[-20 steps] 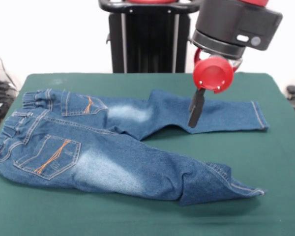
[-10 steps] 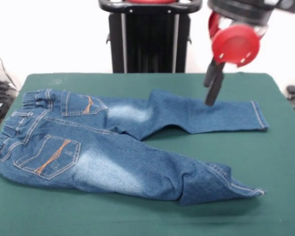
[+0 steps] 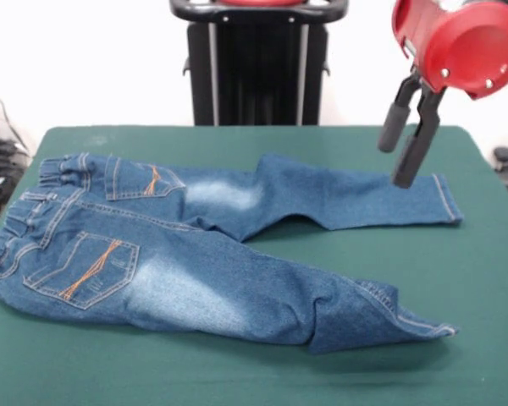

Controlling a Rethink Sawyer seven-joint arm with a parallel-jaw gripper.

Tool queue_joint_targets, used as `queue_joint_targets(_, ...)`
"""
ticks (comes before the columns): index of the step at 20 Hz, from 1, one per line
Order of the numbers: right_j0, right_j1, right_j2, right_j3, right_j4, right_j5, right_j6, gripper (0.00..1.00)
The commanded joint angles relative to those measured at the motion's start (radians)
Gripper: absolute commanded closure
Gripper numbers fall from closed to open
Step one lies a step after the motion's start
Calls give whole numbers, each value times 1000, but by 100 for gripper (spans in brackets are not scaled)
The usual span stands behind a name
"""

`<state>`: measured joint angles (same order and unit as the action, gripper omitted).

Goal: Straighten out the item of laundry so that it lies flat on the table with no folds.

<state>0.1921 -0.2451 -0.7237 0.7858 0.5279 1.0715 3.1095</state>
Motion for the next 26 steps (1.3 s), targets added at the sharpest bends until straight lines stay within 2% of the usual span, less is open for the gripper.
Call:
queue_joint_targets(1,-40,182,24,-135,6,52,245,0)
queue_joint_targets(9,-97,300,-26,-263,22,-6,260,0)
queue_joint_targets(18,-124,418,-144,-419,93,29,381,0)
queue_joint_targets(21,-117,422,-138,-397,94,-8,361,0)
queue_joint_targets(26,-73,357,-52,-237,60,-97,267,0)
